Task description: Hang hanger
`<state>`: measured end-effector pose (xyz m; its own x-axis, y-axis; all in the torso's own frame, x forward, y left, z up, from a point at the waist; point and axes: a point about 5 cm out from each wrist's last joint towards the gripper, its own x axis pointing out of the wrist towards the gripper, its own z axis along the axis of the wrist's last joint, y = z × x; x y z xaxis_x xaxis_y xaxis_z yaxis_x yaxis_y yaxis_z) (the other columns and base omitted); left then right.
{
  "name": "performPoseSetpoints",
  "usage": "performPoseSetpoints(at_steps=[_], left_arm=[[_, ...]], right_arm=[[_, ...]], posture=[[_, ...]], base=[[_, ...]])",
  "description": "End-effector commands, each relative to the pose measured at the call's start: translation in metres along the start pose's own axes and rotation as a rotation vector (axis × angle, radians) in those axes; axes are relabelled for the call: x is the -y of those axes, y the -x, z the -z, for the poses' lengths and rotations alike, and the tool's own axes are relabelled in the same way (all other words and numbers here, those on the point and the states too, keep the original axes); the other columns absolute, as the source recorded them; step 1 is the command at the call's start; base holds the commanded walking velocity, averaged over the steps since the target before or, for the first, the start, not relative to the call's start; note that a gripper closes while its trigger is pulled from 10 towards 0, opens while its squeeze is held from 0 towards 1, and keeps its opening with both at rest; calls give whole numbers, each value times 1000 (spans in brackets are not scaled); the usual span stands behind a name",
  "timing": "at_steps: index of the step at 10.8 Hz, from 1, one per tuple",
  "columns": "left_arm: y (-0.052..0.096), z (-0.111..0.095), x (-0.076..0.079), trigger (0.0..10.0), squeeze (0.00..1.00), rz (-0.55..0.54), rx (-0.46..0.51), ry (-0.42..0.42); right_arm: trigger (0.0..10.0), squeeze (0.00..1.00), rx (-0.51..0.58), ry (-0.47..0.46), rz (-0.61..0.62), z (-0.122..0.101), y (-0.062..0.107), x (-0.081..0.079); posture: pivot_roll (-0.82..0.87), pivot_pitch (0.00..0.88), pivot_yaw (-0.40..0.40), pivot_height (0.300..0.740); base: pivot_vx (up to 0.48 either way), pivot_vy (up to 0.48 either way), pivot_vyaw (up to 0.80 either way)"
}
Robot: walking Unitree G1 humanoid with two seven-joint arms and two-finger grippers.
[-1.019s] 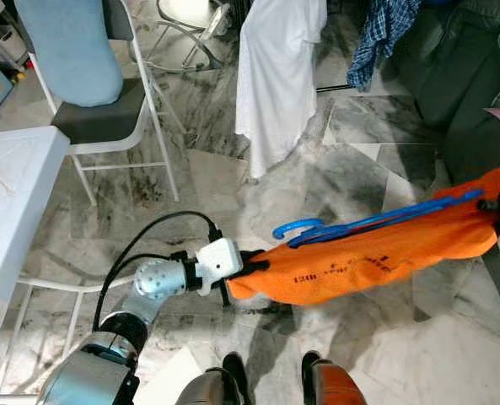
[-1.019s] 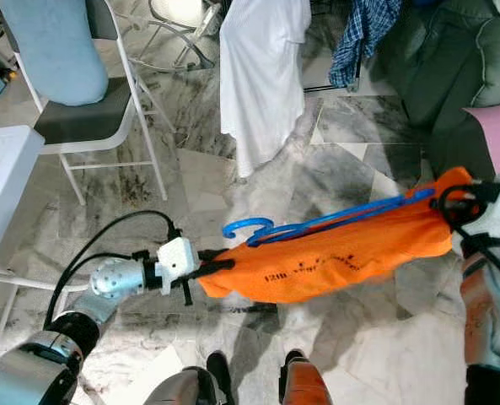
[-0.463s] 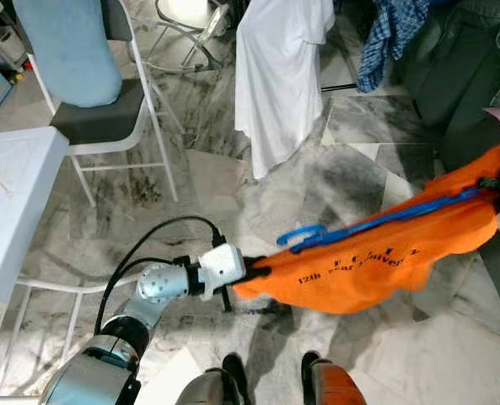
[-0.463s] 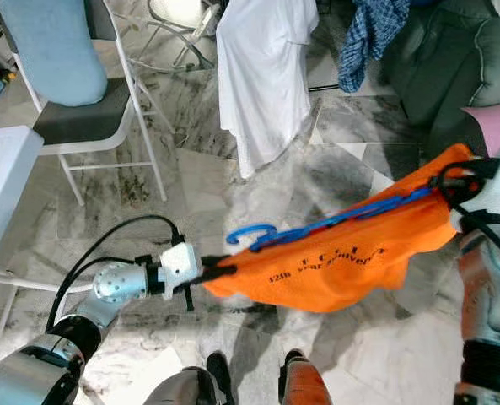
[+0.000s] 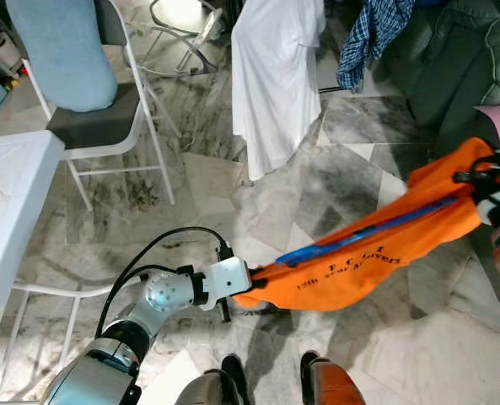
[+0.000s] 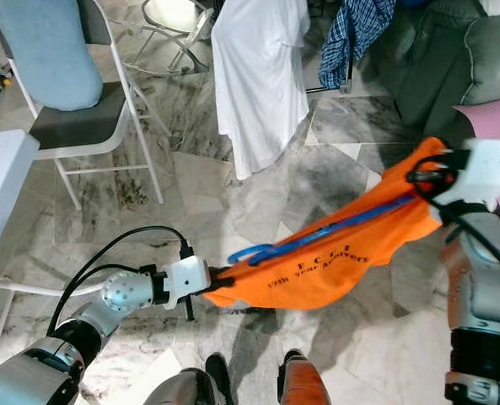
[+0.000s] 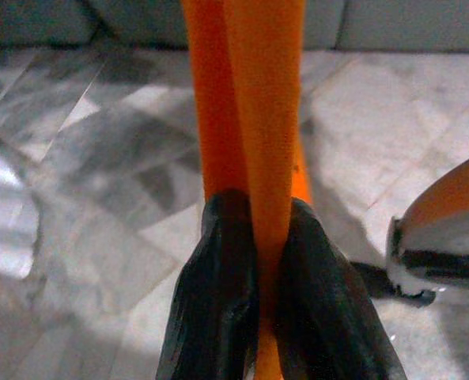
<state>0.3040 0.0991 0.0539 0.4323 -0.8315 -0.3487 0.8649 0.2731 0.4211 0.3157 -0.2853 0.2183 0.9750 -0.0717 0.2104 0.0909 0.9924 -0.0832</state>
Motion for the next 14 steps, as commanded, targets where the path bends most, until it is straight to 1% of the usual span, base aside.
performPoseSetpoints(at_steps=[1,2,4,5,6,7,8,9,10,12,13,14], left_arm=[[17,30,12,0,0,-19,-152,80],[17,33,8,0,0,-99,-181,104],[16,36,1,0,0,-214,-246,76],[15,37,-4,0,0,-275,-269,84],[11,34,-10,0,0,-370,-254,168],[3,28,-12,0,0,-447,-208,282],[-4,23,-10,0,0,-469,-175,324],[-17,14,-6,0,0,-485,-122,410],[-32,1,0,0,0,-467,-58,463],[-50,-18,2,0,0,-426,9,499],[-54,-24,1,0,0,-419,34,508],[-57,-30,-2,0,0,-425,49,509]], right_arm=[[0,0,70,30,14,-18,1,5],[0,0,65,40,15,-18,3,6],[0,0,56,46,15,-17,5,7],[0,0,52,30,4,-16,4,2],[0,0,35,4,-28,-9,5,-12],[0,0,15,-35,-60,2,6,-31],[0,0,0,-67,-83,8,8,-46],[0,0,-22,-96,-139,17,10,-70],[0,0,-53,-110,-207,26,14,-95],[0,0,-99,-133,-276,38,22,-117],[0,0,-119,-147,-302,42,25,-125],[0,0,-171,-140,-370,52,34,-136]], posture=[[-287,256,143,740],[-291,257,143,740],[-291,256,142,740],[-291,256,142,740],[-290,255,142,740],[-284,252,143,740],[-283,251,143,740],[-280,248,143,740],[-283,245,142,740],[-285,245,139,740],[-286,244,139,740],[-286,244,140,740]], base=[[0,0,0],[0,0,0],[0,0,0],[0,0,0],[0,0,0],[0,0,0],[0,0,0],[0,0,0],[0,0,0],[0,0,0],[0,0,0],[0,0,0]])
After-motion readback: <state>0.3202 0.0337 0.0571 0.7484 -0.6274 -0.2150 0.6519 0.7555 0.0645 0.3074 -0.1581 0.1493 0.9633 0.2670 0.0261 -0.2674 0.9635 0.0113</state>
